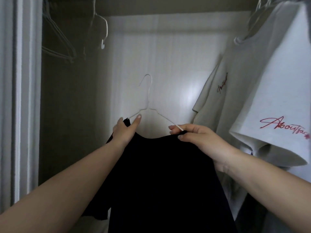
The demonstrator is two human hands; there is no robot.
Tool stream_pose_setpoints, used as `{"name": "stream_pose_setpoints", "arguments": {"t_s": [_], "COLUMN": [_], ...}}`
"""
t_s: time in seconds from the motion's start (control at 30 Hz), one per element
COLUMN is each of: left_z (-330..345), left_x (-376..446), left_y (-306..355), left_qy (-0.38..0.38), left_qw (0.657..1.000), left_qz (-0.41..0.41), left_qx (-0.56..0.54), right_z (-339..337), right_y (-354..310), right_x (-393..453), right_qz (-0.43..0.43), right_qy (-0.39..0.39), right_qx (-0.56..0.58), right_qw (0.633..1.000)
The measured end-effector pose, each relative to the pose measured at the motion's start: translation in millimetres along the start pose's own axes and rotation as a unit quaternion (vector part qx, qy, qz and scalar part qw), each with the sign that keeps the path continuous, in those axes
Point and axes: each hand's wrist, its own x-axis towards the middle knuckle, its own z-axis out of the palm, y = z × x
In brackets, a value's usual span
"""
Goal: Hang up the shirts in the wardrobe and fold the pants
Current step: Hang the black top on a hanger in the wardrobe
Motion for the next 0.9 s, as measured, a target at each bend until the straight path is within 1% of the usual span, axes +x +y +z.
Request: {"name": "stream_pose_setpoints", "arguments": {"t_s": [0.07,0.17,0.23,0.3,0.4,0.5,0.73,0.9], "left_z": [12,26,35,44,61,78,90,111], "left_x": [0,-4,-8,-12,-12,-8,-26,-33], "left_y": [23,53,69,86,118,156,223,266], "left_qy": [-0.032,-0.116,-0.170,-0.206,-0.221,-0.233,-0.301,-0.354], "left_qw": [0.998,0.983,0.971,0.959,0.943,0.930,0.895,0.864], "left_qz": [0.038,0.064,0.058,0.049,0.084,0.129,0.155,0.154], "left_qx": [-0.049,-0.123,-0.159,-0.190,-0.235,-0.255,-0.289,-0.324], "right_z": [3,2,0,-5,-17,-36,-86,-121], "right_y": [-19,-49,-68,-87,-115,-142,-196,-228], "right_x": [10,24,35,46,65,80,107,122], "right_qz": [0.000,-0.010,-0.031,-0.050,-0.085,-0.112,-0.165,-0.182], "right_qy": [0.020,0.057,0.087,0.119,0.157,0.188,0.276,0.327], "right_qx": [0.014,0.005,-0.024,-0.045,-0.087,-0.114,-0.115,-0.163], "right_qw": [1.000,0.998,0.995,0.991,0.980,0.969,0.940,0.913]}}
